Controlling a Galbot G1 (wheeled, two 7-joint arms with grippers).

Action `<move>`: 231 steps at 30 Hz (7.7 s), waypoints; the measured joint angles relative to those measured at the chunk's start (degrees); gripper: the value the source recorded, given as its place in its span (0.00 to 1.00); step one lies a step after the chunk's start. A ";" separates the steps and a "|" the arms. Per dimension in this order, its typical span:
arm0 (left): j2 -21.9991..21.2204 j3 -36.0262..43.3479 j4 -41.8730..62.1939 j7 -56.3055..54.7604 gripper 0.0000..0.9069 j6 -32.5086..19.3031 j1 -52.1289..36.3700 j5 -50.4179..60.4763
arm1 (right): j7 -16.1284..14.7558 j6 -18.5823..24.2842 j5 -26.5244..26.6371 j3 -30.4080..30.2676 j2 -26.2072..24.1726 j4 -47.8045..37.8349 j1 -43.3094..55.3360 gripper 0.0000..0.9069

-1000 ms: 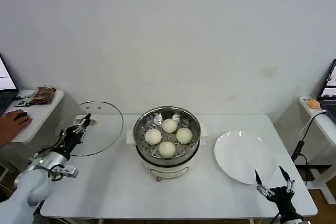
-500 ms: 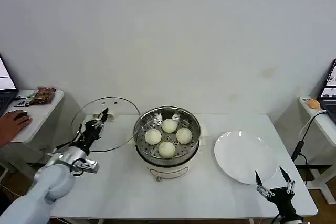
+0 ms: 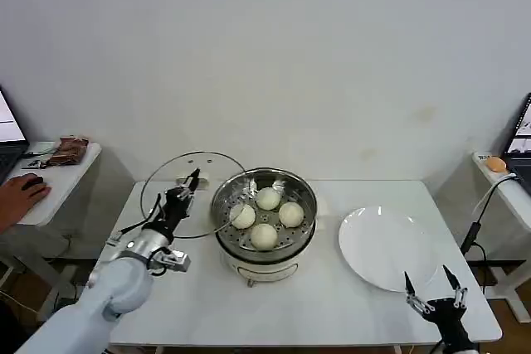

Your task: Take steamed baozi put them in steamer then cover it.

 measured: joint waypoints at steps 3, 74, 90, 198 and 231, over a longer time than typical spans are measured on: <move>-0.78 2.10 -0.22 0.38 0.00 1.56 -1.22 0.45 | -0.02 0.00 -0.24 -0.02 0.16 0.02 -0.11 1.00; -12.75 27.45 3.45 4.58 0.00 19.76 -15.95 3.63 | -0.28 0.58 -0.38 0.81 1.16 -0.63 0.21 1.00; -13.45 28.27 5.06 4.87 0.00 19.96 -16.75 4.83 | -0.32 0.84 -0.41 0.87 1.42 -1.04 0.36 1.00; -9.98 -22.65 1.47 1.21 1.00 -31.14 38.17 -76.48 | -2.85 3.09 17.46 -1.61 -2.02 -2.59 -3.45 1.00; -10.17 -21.00 3.57 0.85 1.00 -32.71 37.35 -75.91 | -0.95 1.99 14.69 -3.43 -1.51 -3.97 -2.48 1.00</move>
